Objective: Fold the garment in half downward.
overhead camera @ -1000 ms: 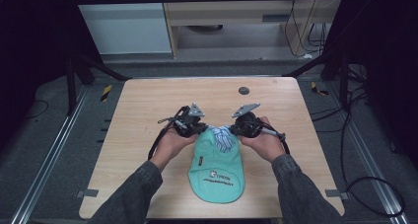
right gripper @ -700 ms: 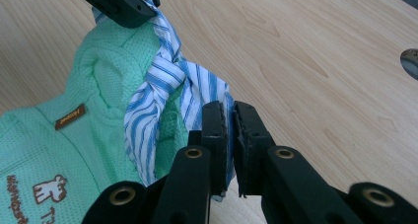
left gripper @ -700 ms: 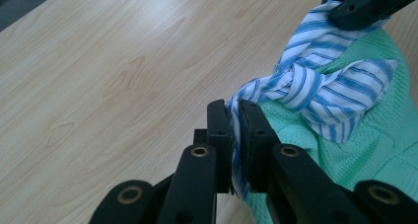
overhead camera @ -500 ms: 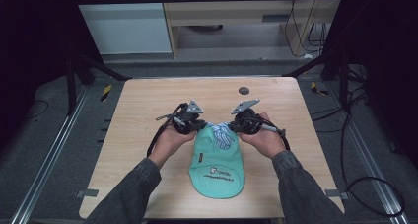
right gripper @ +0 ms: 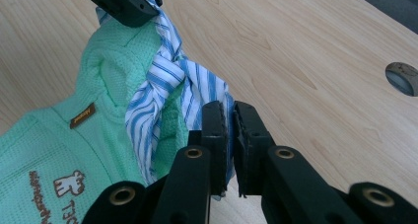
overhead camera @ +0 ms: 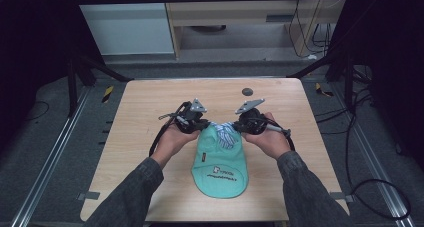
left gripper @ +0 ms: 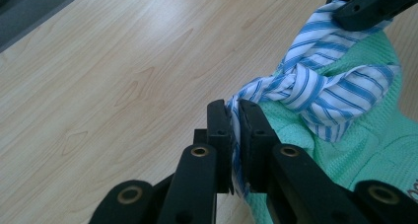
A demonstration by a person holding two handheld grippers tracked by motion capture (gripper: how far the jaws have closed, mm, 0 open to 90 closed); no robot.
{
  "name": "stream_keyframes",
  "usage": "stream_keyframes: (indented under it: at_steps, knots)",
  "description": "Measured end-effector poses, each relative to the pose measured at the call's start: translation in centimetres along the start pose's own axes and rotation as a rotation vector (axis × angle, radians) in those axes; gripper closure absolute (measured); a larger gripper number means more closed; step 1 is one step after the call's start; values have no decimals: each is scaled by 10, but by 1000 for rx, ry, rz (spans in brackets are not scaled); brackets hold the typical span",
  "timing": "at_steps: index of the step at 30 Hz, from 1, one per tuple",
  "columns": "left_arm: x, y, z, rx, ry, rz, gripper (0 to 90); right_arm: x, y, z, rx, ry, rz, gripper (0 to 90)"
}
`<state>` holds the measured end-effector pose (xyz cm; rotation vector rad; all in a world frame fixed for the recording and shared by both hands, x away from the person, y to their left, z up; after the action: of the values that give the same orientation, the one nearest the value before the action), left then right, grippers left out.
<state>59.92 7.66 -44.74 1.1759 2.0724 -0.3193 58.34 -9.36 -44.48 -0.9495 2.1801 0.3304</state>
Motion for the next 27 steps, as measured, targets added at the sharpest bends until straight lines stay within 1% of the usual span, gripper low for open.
stream_keyframes:
  at_steps: [5,11,17,19,20,23,26,27]
  knots:
    - [-3,1,-1,-4,-1,3,845,-2,0,-2,4,-6,-3,843]
    - [-5,5,-4,-11,-8,0,845,-7,0,-4,13,-5,-22,843]
    - [-9,11,-10,-22,-19,-5,845,-14,-1,-4,27,-19,-39,843]
    - [-9,12,-11,-21,-15,-5,845,-16,-1,-4,26,-21,-34,843]
    - [-10,12,-11,-22,-19,-5,845,-17,-2,-4,30,-18,-46,844]
    - [-9,13,-12,-24,-24,-10,845,-19,-2,-4,29,-21,-43,844]
    - [-9,15,-13,-28,-23,-3,845,-21,-1,-4,32,-17,-55,844]
    - [-9,15,-13,-31,-31,-9,845,-22,-1,-4,34,-15,-58,844]
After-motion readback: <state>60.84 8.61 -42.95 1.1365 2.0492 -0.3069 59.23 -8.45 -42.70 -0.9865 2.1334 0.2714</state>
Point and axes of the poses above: each handheld gripper's, and its own axes: z roughly forward along the jaws, x roughly out of its underside, y roughly to its left, the point moved 6 cm from there along z, roughly forward along the jaws, and after that the axes turned 3 degrees about z, right-handed, at the moved point
